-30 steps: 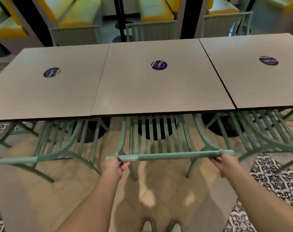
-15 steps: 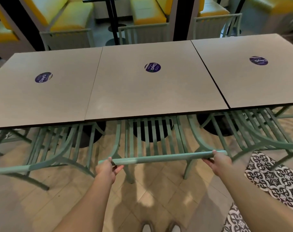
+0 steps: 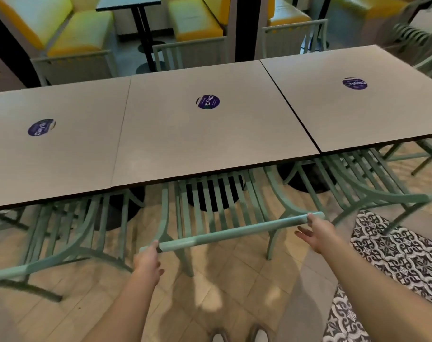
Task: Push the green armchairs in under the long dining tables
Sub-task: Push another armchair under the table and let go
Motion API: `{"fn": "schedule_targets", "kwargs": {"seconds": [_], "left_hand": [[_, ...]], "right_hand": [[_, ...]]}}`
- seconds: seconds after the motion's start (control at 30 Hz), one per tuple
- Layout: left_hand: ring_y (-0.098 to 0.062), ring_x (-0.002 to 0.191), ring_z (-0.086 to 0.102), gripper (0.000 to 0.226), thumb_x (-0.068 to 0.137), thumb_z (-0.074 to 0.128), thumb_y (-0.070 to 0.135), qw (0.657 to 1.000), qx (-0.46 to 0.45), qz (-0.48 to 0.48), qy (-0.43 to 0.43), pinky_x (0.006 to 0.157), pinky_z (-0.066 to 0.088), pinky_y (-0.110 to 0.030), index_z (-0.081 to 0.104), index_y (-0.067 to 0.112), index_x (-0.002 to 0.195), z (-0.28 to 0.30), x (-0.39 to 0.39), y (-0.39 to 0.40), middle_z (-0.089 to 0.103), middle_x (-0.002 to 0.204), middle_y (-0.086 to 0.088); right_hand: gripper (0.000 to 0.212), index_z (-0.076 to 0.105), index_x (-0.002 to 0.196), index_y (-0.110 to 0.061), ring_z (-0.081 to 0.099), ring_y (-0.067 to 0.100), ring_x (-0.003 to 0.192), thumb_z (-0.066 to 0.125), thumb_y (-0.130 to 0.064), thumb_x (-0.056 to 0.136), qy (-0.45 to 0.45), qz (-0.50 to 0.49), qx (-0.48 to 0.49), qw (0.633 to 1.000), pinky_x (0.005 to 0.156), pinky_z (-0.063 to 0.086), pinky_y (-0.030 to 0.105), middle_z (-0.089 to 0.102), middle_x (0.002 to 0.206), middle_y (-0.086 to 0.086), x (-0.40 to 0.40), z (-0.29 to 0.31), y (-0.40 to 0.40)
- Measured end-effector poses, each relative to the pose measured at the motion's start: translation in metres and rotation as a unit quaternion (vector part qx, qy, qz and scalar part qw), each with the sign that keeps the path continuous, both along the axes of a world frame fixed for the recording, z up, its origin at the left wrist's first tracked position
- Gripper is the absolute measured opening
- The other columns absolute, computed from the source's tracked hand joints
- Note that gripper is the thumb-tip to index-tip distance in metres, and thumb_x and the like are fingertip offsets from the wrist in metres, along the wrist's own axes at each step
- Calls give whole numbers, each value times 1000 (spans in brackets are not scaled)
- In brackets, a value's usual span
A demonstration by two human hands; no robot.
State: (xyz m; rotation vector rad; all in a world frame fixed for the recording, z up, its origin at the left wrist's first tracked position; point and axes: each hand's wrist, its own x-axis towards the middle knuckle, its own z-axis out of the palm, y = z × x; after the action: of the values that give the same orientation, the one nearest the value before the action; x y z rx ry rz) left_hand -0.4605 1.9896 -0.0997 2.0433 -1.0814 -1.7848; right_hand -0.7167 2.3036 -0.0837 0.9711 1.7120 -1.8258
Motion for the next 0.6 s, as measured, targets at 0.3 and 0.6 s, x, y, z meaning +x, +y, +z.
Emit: {"fn": "schedule_targets", "kwargs": {"seconds": [0.3, 0.6], "left_hand": [[-34, 125, 51, 51, 93, 58, 39, 789, -426, -408, -170, 109, 36, -53, 53, 12, 135, 53, -88, 52, 56, 135, -16], [-24, 131, 44, 51, 95, 48, 47, 498, -566, -653, -74, 116, 25, -46, 51, 19, 137, 109, -285, 276, 53, 138, -5]], "right_hand": [[49, 44, 137, -10, 55, 31, 106, 55, -33, 95, 126, 149, 241, 951, 85, 45, 38, 56, 124, 13, 6, 27, 120], [54, 42, 141, -15, 44, 30, 128, 58, -34, 93, 219, 237, 457, 829, 104, 36, 42, 46, 144, 12, -72, 82, 323]]}}
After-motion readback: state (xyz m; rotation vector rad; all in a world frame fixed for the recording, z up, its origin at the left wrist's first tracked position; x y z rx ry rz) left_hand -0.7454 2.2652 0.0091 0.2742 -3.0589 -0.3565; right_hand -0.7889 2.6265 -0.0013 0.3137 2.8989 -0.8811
